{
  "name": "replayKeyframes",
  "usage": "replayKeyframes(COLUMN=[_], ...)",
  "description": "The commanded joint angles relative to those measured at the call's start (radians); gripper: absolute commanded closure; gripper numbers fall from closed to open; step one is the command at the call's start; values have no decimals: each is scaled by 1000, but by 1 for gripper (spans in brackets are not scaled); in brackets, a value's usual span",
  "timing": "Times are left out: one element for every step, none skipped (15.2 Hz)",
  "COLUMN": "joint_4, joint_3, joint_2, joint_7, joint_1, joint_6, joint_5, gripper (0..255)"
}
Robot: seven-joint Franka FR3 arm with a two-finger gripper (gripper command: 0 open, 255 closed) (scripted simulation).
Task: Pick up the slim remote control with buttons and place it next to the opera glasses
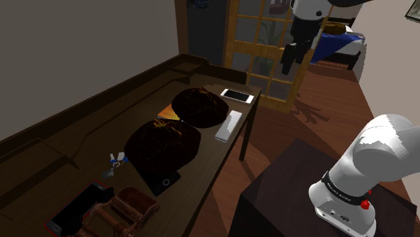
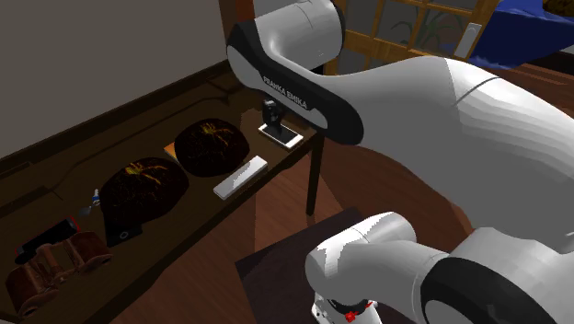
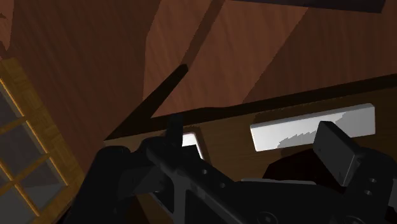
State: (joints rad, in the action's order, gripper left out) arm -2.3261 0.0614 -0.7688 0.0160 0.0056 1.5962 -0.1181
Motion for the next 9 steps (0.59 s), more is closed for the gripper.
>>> replayKeyframes(joint_4=[0,-25,-48,-70,-90,-109,-125,-141,-154], joint_3=[0,18,37,57,76,97,117,138,159], joint_2=[0,-2,-3,-2,2,7,14,24,35], joint_7=[0,52,103,153,204,255,305,356,406], joint_1=[0,-5,-10,-15,-20,-24,-29,-33,-38], joint_6=[0,17,36,55,75,97,119,142,167], joint_5=[0,19,38,58,78,98,118,138,158], gripper=[0,0,0,0,0,0,0,0,0])
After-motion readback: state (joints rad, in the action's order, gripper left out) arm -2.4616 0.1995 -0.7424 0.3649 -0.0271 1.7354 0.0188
